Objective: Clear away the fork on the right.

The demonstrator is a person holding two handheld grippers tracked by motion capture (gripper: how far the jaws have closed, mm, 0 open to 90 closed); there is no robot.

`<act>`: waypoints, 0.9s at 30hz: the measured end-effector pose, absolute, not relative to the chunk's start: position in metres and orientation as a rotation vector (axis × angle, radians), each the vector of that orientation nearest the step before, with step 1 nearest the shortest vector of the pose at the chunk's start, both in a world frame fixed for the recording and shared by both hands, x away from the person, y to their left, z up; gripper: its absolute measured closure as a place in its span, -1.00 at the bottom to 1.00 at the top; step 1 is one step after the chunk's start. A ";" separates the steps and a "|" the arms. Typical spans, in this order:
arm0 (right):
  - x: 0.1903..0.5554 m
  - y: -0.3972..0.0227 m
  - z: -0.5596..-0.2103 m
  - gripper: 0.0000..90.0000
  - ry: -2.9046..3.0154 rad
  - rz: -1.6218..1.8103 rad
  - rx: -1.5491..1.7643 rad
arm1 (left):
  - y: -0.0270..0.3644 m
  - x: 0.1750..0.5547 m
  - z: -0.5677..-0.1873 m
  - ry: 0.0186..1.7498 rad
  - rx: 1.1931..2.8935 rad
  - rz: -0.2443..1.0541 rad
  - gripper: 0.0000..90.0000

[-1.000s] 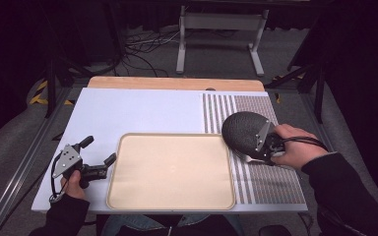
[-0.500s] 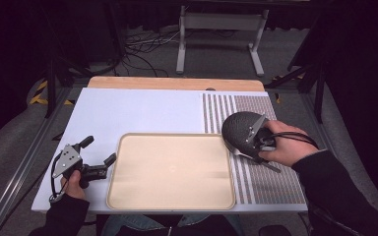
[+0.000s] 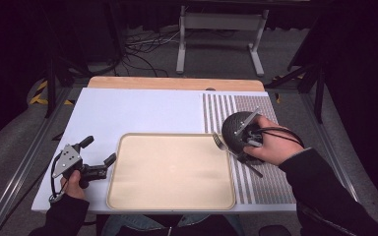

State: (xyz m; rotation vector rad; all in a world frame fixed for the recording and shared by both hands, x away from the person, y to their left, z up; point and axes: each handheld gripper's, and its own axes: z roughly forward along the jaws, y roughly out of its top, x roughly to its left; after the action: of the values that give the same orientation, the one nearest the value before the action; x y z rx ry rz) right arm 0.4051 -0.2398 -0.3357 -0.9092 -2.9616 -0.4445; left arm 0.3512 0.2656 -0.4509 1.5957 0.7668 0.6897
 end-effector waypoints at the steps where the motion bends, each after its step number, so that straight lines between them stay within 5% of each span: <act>1: 0.405 -0.238 -0.336 0.87 -2.953 -0.448 -0.916 | 0.266 0.351 -0.451 0.767 1.596 0.690 -1.00; 27: 0.408 -0.186 -0.355 0.87 -2.835 -0.461 -0.992 | 0.267 0.351 -0.451 0.774 1.592 0.693 -1.00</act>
State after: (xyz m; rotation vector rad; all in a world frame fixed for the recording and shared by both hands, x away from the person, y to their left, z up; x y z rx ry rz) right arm 0.4078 -0.1864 -0.3552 -0.9920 -2.8354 -0.4609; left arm 0.3513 0.2666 -0.4506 1.5919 0.7736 0.6928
